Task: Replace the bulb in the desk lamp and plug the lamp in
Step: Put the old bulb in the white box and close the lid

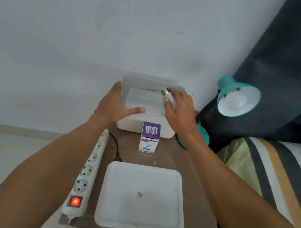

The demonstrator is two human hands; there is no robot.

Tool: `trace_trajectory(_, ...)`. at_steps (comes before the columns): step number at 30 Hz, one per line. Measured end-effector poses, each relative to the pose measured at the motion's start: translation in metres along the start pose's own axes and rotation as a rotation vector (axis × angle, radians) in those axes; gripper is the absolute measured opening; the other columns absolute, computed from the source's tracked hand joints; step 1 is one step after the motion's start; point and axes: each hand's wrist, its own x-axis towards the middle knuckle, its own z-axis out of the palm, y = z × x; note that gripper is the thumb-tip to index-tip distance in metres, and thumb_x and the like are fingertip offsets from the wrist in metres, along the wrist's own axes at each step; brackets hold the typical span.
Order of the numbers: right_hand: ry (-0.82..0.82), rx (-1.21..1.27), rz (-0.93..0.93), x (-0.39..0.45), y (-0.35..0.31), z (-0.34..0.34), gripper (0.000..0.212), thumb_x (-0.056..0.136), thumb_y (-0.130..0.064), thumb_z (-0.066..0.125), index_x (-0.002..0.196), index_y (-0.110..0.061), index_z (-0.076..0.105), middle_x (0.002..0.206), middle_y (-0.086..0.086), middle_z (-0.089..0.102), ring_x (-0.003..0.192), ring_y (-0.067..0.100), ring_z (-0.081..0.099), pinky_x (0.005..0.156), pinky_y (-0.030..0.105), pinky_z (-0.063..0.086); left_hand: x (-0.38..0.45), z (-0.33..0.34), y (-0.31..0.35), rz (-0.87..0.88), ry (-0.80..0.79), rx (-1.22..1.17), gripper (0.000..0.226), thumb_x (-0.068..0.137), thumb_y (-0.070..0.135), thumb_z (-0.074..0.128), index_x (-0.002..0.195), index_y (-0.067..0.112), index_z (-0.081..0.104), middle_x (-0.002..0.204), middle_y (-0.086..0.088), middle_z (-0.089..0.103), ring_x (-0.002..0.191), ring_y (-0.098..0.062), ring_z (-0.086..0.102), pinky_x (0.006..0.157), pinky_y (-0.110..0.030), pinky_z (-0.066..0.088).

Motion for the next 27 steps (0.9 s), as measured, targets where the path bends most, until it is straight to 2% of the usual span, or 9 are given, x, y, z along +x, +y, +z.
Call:
trace_trajectory(5,-0.176,0.009,0.048,0.013,0.006,0.029,0.039,0.1,-0.031,0.047,0.136,-0.016,0.054,0.124,0.009,0.058,0.118,0.025,0.049,0.099,0.04,0.042,0.001,0.003,-0.003,0.011,0.027,0.004,0.115,0.055,0.088,0.075,0.144,0.027,0.037,0.134,0.005,0.053,0.121,-0.018,0.055,0.093,-0.041,0.054)
trace_trajectory(8,-0.295,0.019,0.066,0.022,0.01,0.035,0.038,0.094,-0.029,0.055,0.13,-0.016,0.062,0.121,0.008,0.064,0.114,0.024,0.056,0.097,0.039,0.045,0.001,0.004,-0.004,0.022,0.034,0.005,0.116,0.055,0.089,0.074,0.145,0.026,0.037,0.133,0.005,0.053,0.122,-0.016,0.054,0.093,-0.041,0.054)
trace_trajectory(11,-0.391,0.075,0.142,0.03,0.009,0.036,0.039,0.088,-0.031,0.064,0.125,-0.02,0.067,0.124,0.0,0.068,0.115,0.017,0.06,0.098,0.031,0.047,0.002,0.006,-0.004,0.017,0.042,0.01,0.117,0.054,0.091,0.072,0.144,0.024,0.038,0.133,0.005,0.053,0.123,-0.016,0.054,0.094,-0.045,0.054)
trace_trajectory(14,-0.43,0.1,0.189,0.032,0.009,0.037,0.04,0.086,-0.03,0.068,0.126,-0.021,0.068,0.128,-0.002,0.067,0.12,0.014,0.058,0.101,0.028,0.044,0.003,0.007,-0.005,0.011,0.04,0.021,0.12,0.053,0.094,0.07,0.145,0.025,0.036,0.135,0.006,0.052,0.124,-0.017,0.054,0.095,-0.047,0.054)
trace_trajectory(19,-0.486,0.1,0.216,0.034,0.01,0.038,0.043,0.089,-0.037,0.068,0.128,-0.02,0.066,0.13,0.0,0.065,0.119,0.016,0.058,0.092,0.023,0.041,0.003,0.006,-0.004,0.01,0.04,0.024,0.119,0.055,0.093,0.071,0.147,0.026,0.035,0.137,0.007,0.052,0.125,-0.016,0.054,0.095,-0.045,0.055)
trace_trajectory(27,-0.51,0.076,0.22,0.033,0.007,0.034,0.051,0.091,-0.046,0.063,0.134,-0.016,0.061,0.136,0.003,0.062,0.125,0.02,0.056,0.099,0.029,0.041,0.003,0.003,-0.001,-0.007,0.004,0.053,0.122,0.056,0.092,0.07,0.151,0.027,0.03,0.144,0.004,0.048,0.132,-0.018,0.049,0.098,-0.043,0.052)
